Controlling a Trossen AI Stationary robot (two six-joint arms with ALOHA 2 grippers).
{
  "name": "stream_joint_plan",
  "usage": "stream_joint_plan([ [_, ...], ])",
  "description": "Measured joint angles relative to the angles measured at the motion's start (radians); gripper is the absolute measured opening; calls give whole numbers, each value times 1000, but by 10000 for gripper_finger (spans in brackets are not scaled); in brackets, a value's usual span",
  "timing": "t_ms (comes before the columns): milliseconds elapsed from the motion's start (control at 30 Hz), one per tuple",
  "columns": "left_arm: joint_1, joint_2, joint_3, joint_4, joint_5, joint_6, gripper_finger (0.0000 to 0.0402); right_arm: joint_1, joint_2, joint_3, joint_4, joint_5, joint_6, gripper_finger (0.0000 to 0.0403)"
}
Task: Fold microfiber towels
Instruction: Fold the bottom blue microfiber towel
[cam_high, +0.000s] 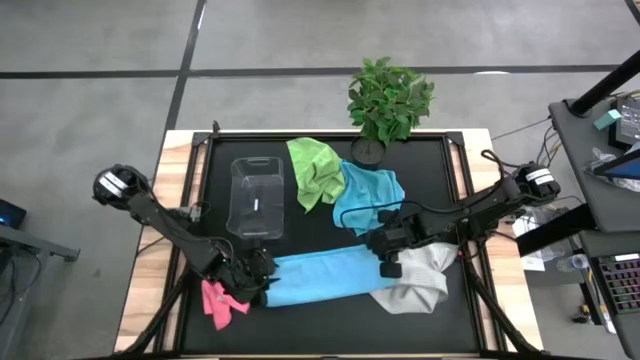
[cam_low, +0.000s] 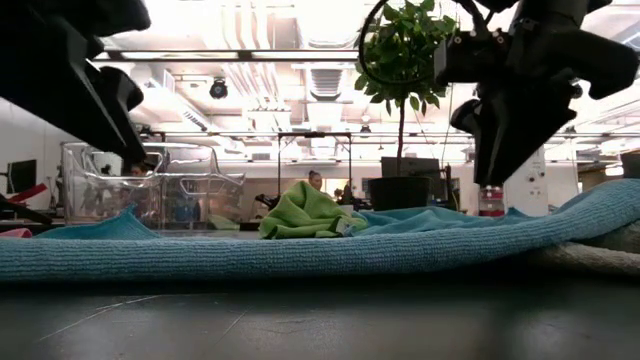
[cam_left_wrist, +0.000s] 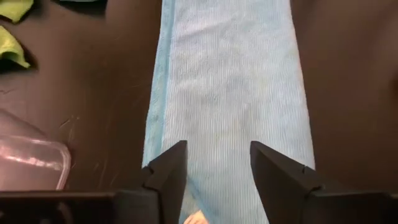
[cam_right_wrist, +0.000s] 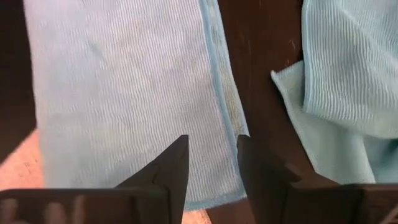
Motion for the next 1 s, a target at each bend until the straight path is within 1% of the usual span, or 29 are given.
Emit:
stream_joint_plan([
  [133, 2, 54, 2, 12, -3, 0, 104, 19, 5, -29, 116, 2, -11, 99],
  [300, 16, 119, 1, 11, -3, -2, 29, 20, 29, -83, 230, 2, -13, 52],
  [367, 26, 137, 1, 9, -3, -2, 8, 20, 36, -108, 266, 5, -13, 33],
  [467, 38, 147, 0, -19, -3, -4, 9, 20, 49, -139, 305, 36, -3, 13],
  [600, 43, 147, -1, -125, 15, -65, 10, 19, 75, -163, 303, 92, 24, 9],
  [733, 43, 147, -3, -213, 60, -126, 10, 19, 96, -175, 306, 154, 44, 9],
  [900, 43, 142, -1, -221, 65, -132, 10, 19, 86, -176, 307, 161, 33, 9],
  [1000, 43, 135, 12, -219, 66, -125, 10, 19, 63, -169, 300, 146, 43, 9],
])
